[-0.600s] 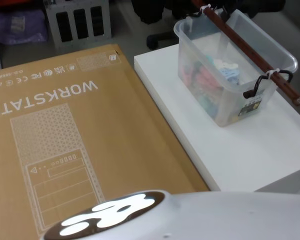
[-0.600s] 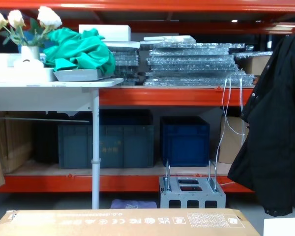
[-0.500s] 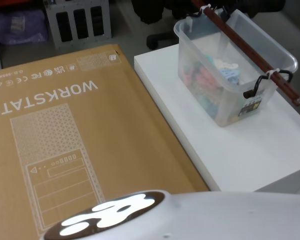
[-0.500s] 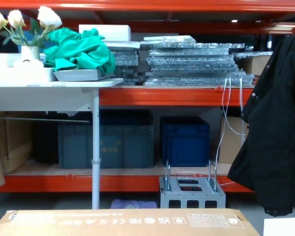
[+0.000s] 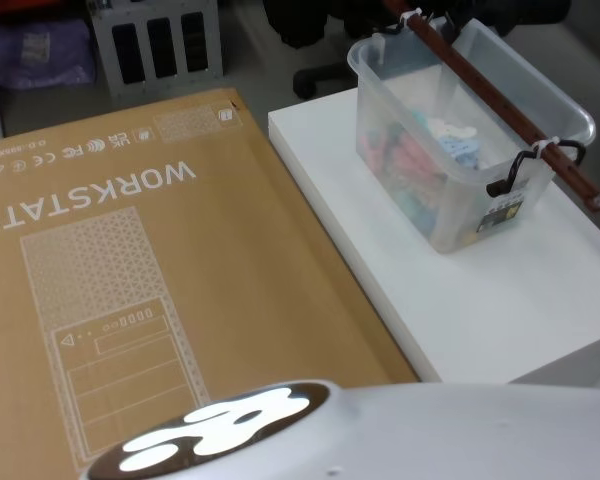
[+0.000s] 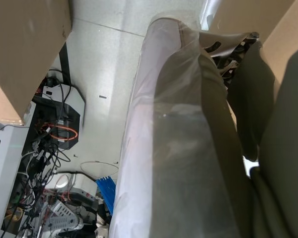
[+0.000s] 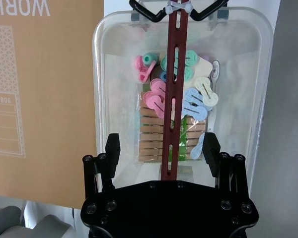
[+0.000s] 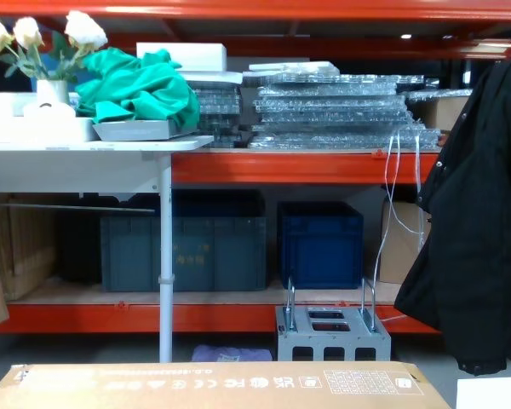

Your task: Use one hand to grasp the basket and place it at the designated location.

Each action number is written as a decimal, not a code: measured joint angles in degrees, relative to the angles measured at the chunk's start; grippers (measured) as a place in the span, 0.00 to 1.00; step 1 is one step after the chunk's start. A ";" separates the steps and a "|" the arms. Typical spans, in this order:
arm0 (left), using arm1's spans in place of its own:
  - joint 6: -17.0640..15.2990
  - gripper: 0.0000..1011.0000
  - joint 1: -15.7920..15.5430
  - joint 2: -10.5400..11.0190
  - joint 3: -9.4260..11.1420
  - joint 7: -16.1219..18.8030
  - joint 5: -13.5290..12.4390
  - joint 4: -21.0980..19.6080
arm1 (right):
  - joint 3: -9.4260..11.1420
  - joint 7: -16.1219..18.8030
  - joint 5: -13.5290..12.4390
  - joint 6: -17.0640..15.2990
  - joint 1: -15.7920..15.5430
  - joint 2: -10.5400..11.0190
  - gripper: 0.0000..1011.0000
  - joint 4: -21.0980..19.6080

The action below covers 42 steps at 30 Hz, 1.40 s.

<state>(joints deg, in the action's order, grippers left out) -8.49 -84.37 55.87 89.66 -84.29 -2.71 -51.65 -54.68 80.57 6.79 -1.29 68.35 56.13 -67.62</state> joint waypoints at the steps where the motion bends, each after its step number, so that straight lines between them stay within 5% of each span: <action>1: 0.00 0.00 0.00 0.00 0.00 0.00 0.00 0.00 | 0.00 0.00 0.00 0.00 0.00 0.00 0.99 0.00; 27: 0.00 0.00 0.00 0.00 0.00 0.00 0.00 0.00 | 0.00 0.04 0.05 0.00 0.00 -0.06 0.99 0.07; 42: 0.00 0.00 0.00 0.00 0.00 0.00 0.00 -0.01 | -3.40 3.94 3.33 0.36 2.03 -6.41 0.99 9.65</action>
<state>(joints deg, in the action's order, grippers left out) -8.50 -84.37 55.87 89.66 -84.29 -2.70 -51.67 -58.08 84.51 10.12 -0.93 70.38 49.72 -57.97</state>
